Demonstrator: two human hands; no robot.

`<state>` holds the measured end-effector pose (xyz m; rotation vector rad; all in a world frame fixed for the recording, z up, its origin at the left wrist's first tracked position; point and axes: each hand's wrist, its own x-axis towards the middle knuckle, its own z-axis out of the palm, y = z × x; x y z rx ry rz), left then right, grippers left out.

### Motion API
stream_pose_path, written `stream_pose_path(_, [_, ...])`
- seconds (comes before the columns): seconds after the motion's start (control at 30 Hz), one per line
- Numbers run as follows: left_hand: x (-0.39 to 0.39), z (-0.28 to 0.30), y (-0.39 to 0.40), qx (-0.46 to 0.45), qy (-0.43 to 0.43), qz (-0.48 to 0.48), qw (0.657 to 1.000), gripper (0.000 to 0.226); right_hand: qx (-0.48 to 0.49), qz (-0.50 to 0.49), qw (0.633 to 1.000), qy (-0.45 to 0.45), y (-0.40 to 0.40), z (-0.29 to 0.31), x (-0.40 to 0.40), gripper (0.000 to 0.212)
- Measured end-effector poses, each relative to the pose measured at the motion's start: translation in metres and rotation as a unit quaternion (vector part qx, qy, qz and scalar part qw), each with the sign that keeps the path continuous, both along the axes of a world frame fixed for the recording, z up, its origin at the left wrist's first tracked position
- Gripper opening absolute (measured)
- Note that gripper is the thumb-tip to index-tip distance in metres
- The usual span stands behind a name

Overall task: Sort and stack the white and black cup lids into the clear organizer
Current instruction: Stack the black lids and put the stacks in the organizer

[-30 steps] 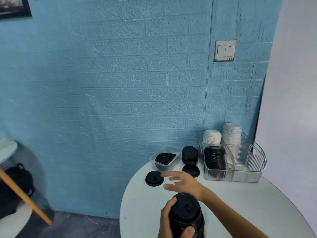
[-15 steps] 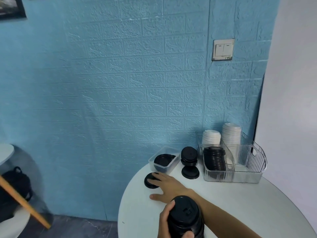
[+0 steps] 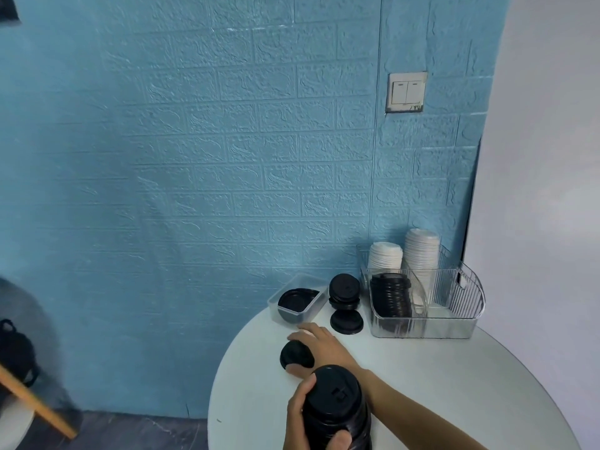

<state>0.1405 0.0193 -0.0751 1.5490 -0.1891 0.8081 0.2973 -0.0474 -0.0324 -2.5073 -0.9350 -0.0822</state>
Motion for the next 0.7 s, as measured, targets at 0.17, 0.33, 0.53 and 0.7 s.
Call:
stream_pose_path(0.17, [0.010, 0.001, 0.015, 0.009, 0.067, -0.033, 0.997, 0.067, -0.017, 0.007, 0.999, 0.032, 0.002, -0.013, 0.004, 0.058])
stream_pose_path(0.33, [0.005, -0.011, 0.011, 0.036, 0.050, -0.030, 0.998, 0.072, 0.150, -0.019, 0.982, 0.109, -0.022, 0.006, -0.011, 0.045])
stream_pose_path(0.53, [-0.008, 0.001, 0.008, -0.001, 0.024, -0.087, 0.996, 0.072, 0.394, 0.036, 0.904, 0.164, -0.075, 0.082, -0.076, 0.036])
stream_pose_path(0.7, [-0.011, 0.006, 0.012, 0.018, 0.057, -0.087, 0.994, 0.078, 0.349, 0.076, 0.926, 0.125, -0.087, 0.090, -0.134, 0.035])
